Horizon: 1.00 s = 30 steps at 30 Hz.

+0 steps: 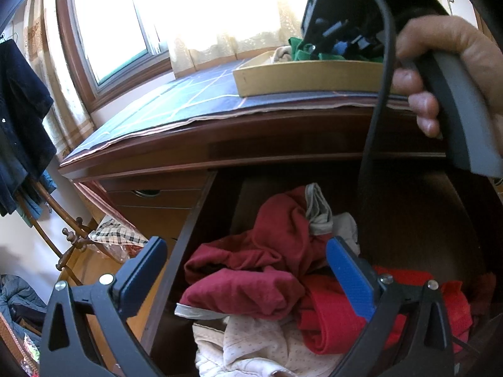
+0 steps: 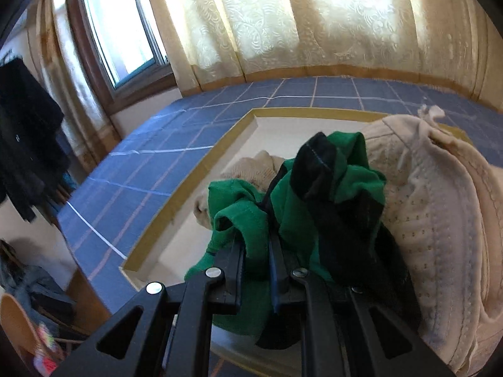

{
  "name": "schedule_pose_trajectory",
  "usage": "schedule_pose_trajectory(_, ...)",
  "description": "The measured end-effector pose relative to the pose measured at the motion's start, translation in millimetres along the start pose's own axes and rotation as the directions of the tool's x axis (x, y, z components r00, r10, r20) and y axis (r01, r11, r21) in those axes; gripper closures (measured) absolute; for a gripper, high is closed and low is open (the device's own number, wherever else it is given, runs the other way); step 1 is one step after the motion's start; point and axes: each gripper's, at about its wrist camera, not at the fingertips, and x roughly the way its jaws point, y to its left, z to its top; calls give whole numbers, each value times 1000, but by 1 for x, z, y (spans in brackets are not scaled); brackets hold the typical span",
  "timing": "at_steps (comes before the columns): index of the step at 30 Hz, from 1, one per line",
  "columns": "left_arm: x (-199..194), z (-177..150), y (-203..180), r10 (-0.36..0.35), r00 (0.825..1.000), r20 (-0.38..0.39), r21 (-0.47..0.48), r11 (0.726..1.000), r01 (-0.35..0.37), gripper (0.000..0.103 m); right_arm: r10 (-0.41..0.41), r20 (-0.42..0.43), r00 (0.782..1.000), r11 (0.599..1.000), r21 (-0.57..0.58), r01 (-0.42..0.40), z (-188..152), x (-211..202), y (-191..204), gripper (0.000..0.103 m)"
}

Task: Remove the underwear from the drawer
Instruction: 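Lift the green-black garment with the right gripper and lower it into the tray, then open the right gripper and withdraw it back toward the drawer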

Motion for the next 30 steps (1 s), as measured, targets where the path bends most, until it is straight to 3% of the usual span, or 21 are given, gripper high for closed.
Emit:
schedule_pose_trajectory(9, -3, -1, 1, 2, 1000, 8, -5, 1000, -2, 0, -122, 37, 992, 985, -120, 125, -5, 2, 19, 88)
schedule_pose_trajectory(14, -5, -2, 2, 5, 1000, 13, -8, 1000, -5, 0, -111, 53, 992, 979, -164, 118, -7, -2, 20, 84)
schedule_pose_trajectory(17, -6, -2, 3, 4, 1000, 17, -16, 1000, -4, 0, -75, 41, 996, 984, -160, 80, -8, -9, 17, 76)
schedule_pose_trajectory(19, -5, -1, 4, 6, 1000, 13, -18, 1000, -6, 0, -40, 45, 998, 986, -160, 47, -7, -16, 17, 61)
schedule_pose_trajectory(22, -6, -1, 4, 7, 1000, 13, -18, 1000, -7, 0, -58, 88, 994, 977, -198, 74, -11, -29, 24, 49)
schedule_pose_trajectory(30, -6, -1, 4, 12, 1000, 12, -19, 1000, -12, 0, -57, 163, 985, 990, -118, 77, -19, -77, 5, 47)
